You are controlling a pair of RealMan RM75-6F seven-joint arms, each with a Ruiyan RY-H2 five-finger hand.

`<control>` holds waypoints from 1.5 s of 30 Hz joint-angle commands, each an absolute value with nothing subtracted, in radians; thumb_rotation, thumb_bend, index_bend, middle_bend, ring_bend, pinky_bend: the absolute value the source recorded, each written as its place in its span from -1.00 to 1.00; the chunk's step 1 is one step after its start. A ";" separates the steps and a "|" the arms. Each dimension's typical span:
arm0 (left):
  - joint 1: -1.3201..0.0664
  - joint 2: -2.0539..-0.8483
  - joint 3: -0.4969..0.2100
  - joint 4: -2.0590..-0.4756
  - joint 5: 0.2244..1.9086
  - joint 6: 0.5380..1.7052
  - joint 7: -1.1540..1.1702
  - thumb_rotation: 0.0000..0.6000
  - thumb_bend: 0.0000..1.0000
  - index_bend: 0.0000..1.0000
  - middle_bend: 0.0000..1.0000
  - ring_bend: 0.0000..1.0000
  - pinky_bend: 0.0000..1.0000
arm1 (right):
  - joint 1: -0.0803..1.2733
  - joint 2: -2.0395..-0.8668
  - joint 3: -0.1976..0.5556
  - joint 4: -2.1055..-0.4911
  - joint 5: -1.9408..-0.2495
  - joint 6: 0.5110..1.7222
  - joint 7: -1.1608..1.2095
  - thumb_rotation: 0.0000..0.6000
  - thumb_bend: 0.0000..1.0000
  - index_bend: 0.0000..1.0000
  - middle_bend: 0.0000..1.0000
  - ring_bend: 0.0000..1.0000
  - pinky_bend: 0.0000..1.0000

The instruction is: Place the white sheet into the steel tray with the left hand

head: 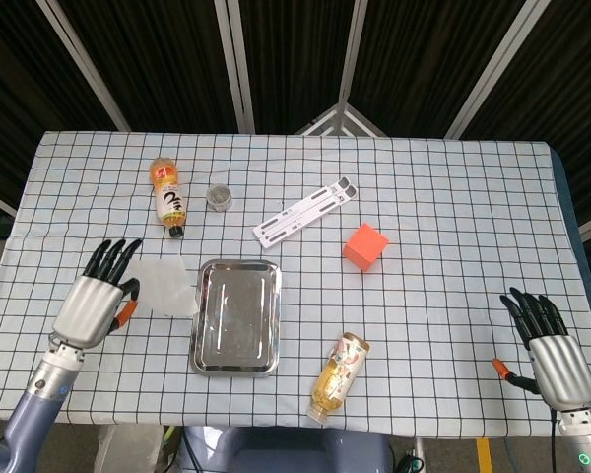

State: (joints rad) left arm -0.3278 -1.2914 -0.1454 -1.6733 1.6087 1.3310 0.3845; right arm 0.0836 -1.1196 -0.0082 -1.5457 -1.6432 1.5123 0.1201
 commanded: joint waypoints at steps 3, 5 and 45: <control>-0.417 -1.266 -0.239 -1.794 1.559 1.292 0.468 1.00 0.02 0.22 -0.98 -1.00 -1.00 | 0.084 -1.119 -0.008 -1.544 -1.644 1.512 0.122 1.00 -0.42 -1.00 -1.00 -1.00 -1.00; -0.439 -1.279 -0.252 -1.821 1.555 1.284 0.484 1.00 0.02 0.21 -0.97 -1.00 -1.00 | 0.084 -1.119 -0.009 -1.545 -1.644 1.511 0.124 1.00 -0.42 -1.00 -1.00 -1.00 -1.00; -0.531 -1.420 -0.239 -1.891 1.623 1.285 0.540 1.00 0.02 0.21 -0.93 -1.00 -1.00 | 0.083 -1.118 -0.008 -1.544 -1.638 1.508 0.123 1.00 -0.42 -1.00 -1.00 -1.00 -1.00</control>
